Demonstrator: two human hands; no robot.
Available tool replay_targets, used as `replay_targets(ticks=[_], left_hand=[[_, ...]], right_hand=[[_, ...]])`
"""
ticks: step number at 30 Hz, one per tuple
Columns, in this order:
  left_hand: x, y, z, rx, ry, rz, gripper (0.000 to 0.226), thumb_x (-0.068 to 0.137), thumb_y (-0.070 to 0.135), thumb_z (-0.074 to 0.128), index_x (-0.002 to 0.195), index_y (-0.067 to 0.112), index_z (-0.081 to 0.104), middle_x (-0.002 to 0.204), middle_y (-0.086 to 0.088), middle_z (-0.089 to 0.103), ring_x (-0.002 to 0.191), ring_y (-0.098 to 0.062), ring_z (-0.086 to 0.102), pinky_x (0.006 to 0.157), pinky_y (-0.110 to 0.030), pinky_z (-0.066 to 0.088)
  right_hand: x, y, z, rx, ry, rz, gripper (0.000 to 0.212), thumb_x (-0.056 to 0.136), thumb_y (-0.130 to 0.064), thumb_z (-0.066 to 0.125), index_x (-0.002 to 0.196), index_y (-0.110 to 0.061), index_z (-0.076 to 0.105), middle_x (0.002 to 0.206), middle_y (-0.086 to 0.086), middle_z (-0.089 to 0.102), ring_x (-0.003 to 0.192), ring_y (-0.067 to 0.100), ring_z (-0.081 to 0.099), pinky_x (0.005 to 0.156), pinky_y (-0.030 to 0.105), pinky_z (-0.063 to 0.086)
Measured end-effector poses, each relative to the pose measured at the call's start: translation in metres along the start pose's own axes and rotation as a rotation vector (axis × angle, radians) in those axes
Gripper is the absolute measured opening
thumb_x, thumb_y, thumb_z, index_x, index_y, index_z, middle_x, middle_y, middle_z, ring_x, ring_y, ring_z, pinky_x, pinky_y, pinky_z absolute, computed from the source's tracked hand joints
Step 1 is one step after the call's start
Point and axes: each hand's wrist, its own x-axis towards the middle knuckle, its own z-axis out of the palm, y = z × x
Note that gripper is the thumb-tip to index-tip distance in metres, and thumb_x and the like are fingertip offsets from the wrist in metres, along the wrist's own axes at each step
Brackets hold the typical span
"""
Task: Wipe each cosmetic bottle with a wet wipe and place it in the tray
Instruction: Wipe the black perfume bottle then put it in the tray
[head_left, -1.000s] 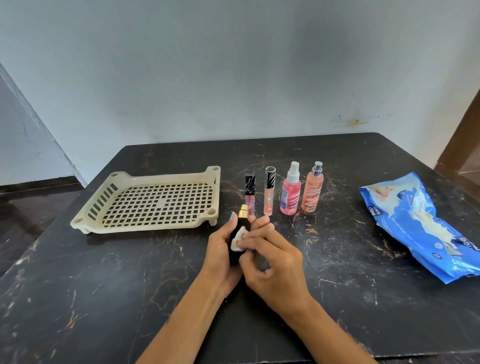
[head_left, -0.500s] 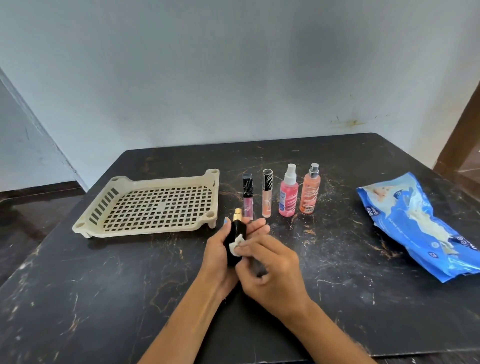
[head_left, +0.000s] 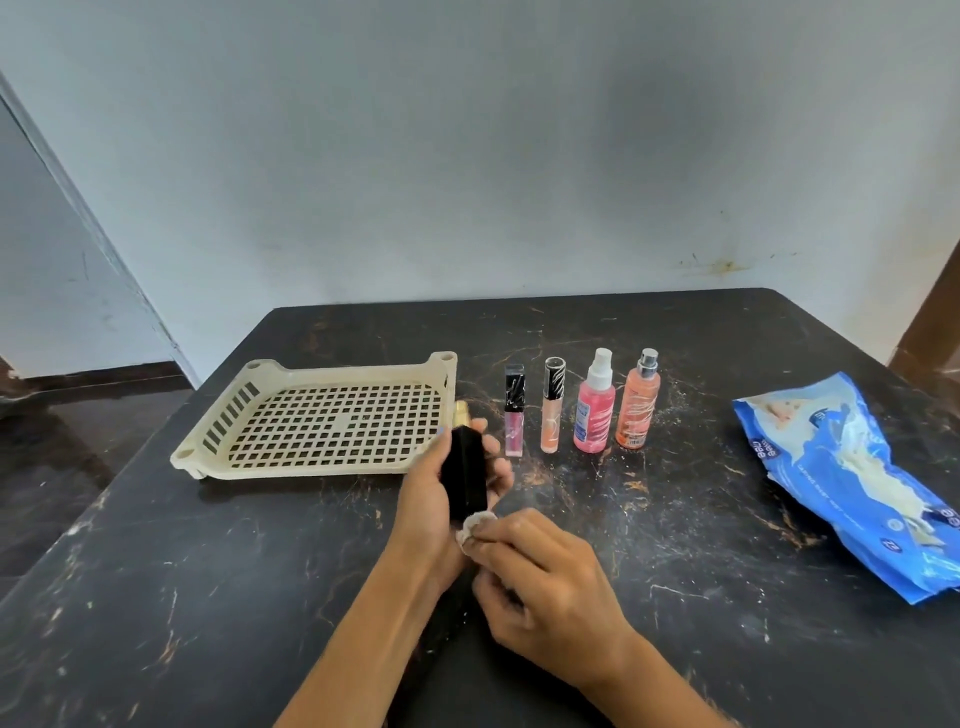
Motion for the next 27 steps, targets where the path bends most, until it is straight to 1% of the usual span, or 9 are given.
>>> replay_targets(ticks=[3, 6, 10, 13, 15, 18, 20, 23, 27], left_hand=[[-0.003, 0.03, 0.008, 0.162, -0.094, 0.172, 0.018, 0.083, 0.026, 0.053, 0.089, 0.01, 0.059, 0.069, -0.002, 0.057, 0.054, -0.01, 0.05, 0.052, -0.019, 0.045], [0.003, 0.061, 0.013, 0.365, -0.052, 0.322, 0.011, 0.081, 0.017, 0.059, 0.089, 0.009, 0.062, 0.068, 0.002, 0.06, 0.057, -0.006, 0.053, 0.052, -0.016, 0.045], [0.031, 0.088, 0.005, 0.709, 0.069, 0.498, 0.012, 0.085, 0.013, 0.062, 0.094, 0.019, 0.067, 0.08, 0.007, 0.066, 0.072, 0.0, 0.059, 0.071, -0.013, 0.049], [0.059, 0.094, -0.01, 0.843, 0.127, 0.492, 0.016, 0.084, 0.012, 0.065, 0.097, 0.022, 0.065, 0.086, 0.0, 0.069, 0.085, -0.009, 0.065, 0.089, -0.024, 0.049], [0.076, 0.094, -0.017, 0.871, 0.148, 0.463, 0.015, 0.085, 0.01, 0.064, 0.097, 0.019, 0.064, 0.095, -0.006, 0.07, 0.094, -0.018, 0.066, 0.095, -0.031, 0.048], [0.095, 0.093, -0.025, 0.972, 0.18, 0.47, 0.016, 0.087, 0.01, 0.062, 0.102, 0.014, 0.063, 0.098, -0.008, 0.068, 0.097, -0.019, 0.064, 0.096, -0.032, 0.048], [0.105, 0.092, -0.027, 1.054, 0.2, 0.482, 0.022, 0.088, 0.01, 0.061, 0.11, 0.011, 0.062, 0.103, -0.007, 0.066, 0.097, -0.013, 0.061, 0.094, -0.026, 0.046], [0.117, 0.092, -0.029, 1.161, 0.205, 0.459, 0.032, 0.088, 0.012, 0.061, 0.12, 0.011, 0.06, 0.114, -0.004, 0.063, 0.105, -0.012, 0.057, 0.093, -0.022, 0.042], [0.124, 0.088, -0.032, 1.296, 0.2, 0.435, 0.033, 0.089, 0.014, 0.06, 0.122, 0.012, 0.058, 0.119, -0.004, 0.061, 0.111, -0.017, 0.055, 0.098, -0.029, 0.042]], right_hand=[[-0.001, 0.0, 0.002, 0.009, 0.011, 0.028, 0.015, 0.074, 0.004, 0.063, 0.084, 0.0, 0.073, 0.088, 0.006, 0.067, 0.07, 0.022, 0.062, 0.062, 0.026, 0.052], [-0.001, 0.002, 0.003, 0.022, 0.044, 0.051, 0.013, 0.076, 0.001, 0.064, 0.084, -0.002, 0.074, 0.088, 0.004, 0.067, 0.072, 0.018, 0.063, 0.065, 0.022, 0.052], [0.0, 0.003, 0.004, 0.017, 0.04, 0.072, 0.014, 0.072, 0.002, 0.065, 0.08, -0.003, 0.075, 0.085, 0.005, 0.069, 0.073, 0.015, 0.064, 0.068, 0.017, 0.051], [-0.001, 0.005, 0.005, 0.016, 0.037, 0.092, 0.014, 0.072, 0.001, 0.064, 0.078, -0.005, 0.075, 0.084, 0.003, 0.069, 0.073, 0.013, 0.064, 0.067, 0.015, 0.051], [0.0, 0.007, 0.005, 0.023, 0.038, 0.11, 0.014, 0.072, -0.001, 0.063, 0.077, -0.007, 0.075, 0.084, 0.0, 0.068, 0.073, 0.012, 0.063, 0.065, 0.015, 0.051], [0.0, 0.008, 0.006, 0.026, 0.037, 0.126, 0.015, 0.069, -0.002, 0.062, 0.075, -0.009, 0.074, 0.083, -0.002, 0.067, 0.072, 0.01, 0.063, 0.063, 0.014, 0.051], [0.001, 0.008, 0.006, 0.034, 0.026, 0.142, 0.016, 0.068, -0.001, 0.063, 0.074, -0.012, 0.074, 0.083, -0.005, 0.067, 0.073, 0.007, 0.062, 0.062, 0.013, 0.05], [0.002, 0.008, 0.006, 0.036, -0.004, 0.168, 0.021, 0.062, 0.001, 0.069, 0.074, -0.015, 0.073, 0.084, -0.008, 0.066, 0.073, 0.004, 0.061, 0.061, 0.011, 0.049], [0.002, 0.011, 0.007, 0.034, -0.009, 0.165, 0.017, 0.065, -0.003, 0.064, 0.073, -0.015, 0.072, 0.083, -0.009, 0.064, 0.072, 0.006, 0.062, 0.061, 0.014, 0.051]])
